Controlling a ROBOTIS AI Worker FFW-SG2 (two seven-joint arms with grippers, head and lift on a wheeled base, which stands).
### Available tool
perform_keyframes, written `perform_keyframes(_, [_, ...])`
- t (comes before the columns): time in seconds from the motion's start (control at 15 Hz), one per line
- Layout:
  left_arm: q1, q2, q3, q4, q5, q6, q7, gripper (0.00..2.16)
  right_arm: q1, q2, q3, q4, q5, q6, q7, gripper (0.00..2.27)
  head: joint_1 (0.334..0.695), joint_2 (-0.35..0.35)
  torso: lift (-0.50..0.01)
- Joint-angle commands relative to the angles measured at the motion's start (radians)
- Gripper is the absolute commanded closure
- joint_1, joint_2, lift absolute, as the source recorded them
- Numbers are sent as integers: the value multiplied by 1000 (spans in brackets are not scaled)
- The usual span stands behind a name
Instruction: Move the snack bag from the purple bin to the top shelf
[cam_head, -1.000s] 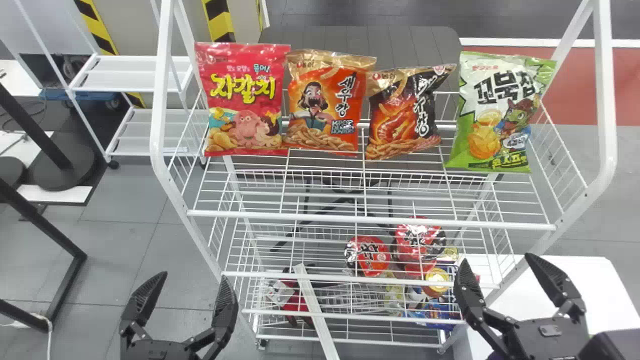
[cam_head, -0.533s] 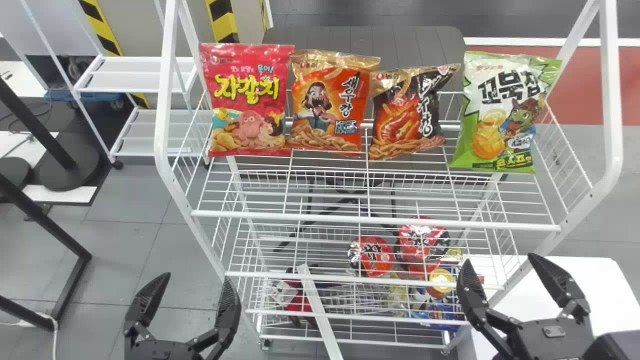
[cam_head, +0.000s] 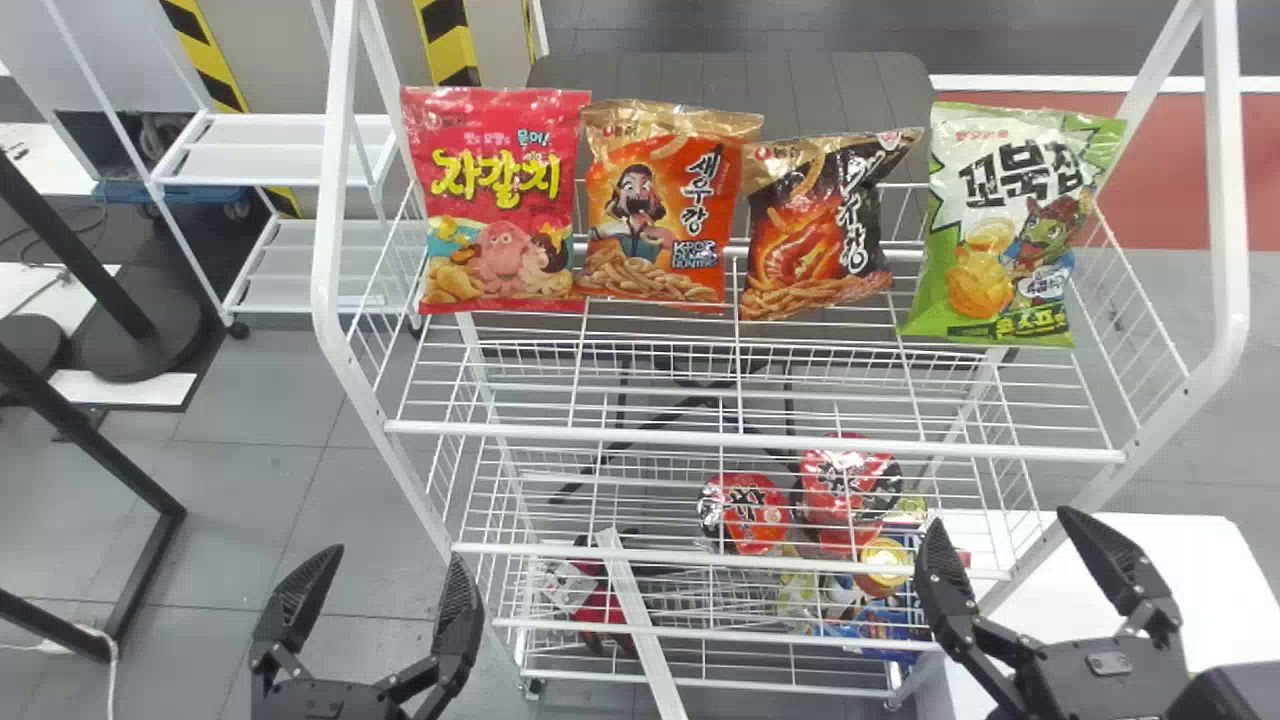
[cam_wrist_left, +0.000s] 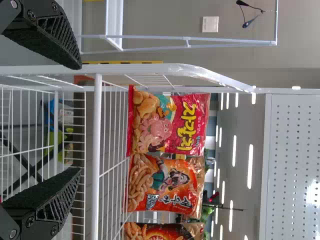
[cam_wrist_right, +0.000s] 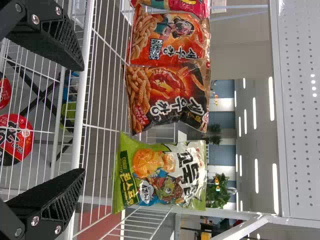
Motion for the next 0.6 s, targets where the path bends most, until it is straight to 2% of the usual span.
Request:
perform_keyframes(0.0, [-2,0,0,2,1,0,0,83,-2,4,0,0,1,0,0,100,695,50,0])
perform_keyframes(0.53, [-7,-2,3,-3,4,3,0,83,2,4,5,-6,4,-3,0,100,695,60,0])
